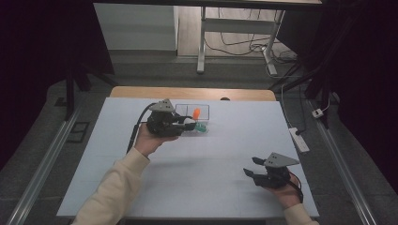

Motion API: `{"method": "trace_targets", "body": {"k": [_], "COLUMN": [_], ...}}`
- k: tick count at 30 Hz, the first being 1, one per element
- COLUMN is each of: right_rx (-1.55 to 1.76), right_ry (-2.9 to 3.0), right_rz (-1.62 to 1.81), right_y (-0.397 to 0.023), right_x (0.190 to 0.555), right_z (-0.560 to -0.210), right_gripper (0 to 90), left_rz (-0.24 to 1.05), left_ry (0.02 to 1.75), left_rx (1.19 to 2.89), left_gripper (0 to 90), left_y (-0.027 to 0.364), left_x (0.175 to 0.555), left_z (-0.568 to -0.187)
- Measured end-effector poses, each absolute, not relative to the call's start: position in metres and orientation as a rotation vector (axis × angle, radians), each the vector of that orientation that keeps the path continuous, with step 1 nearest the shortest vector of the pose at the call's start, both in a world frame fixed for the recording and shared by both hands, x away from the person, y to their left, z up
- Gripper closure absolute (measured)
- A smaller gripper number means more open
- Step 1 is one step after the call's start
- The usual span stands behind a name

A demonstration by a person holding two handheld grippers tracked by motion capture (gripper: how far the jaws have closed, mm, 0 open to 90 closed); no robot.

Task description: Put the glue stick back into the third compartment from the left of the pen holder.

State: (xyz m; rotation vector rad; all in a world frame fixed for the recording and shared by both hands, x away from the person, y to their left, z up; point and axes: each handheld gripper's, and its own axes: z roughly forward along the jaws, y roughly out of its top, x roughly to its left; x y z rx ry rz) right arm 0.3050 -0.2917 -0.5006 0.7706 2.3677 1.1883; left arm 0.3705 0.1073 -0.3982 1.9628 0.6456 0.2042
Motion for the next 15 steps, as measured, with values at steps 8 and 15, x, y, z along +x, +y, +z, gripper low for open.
{"method": "trace_targets", "body": {"k": [8, 15], "right_rx": [0.777, 0.776], "right_ry": [2.371, 2.37], "right_rz": [1.186, 1.186], "right_y": [-0.292, -0.293], "right_x": [0.305, 0.306], "right_z": [-0.501, -0.502], "right_gripper": [40.6, 40.4], "left_rz": [0.227, 0.249], "left_ry": [0.658, 0.671], "left_rx": [1.967, 1.982], "left_gripper": [64.5, 64.5], "left_y": [0.104, 0.101], "left_x": [0.38, 0.39], "left_z": [-0.39, -0.384]}}
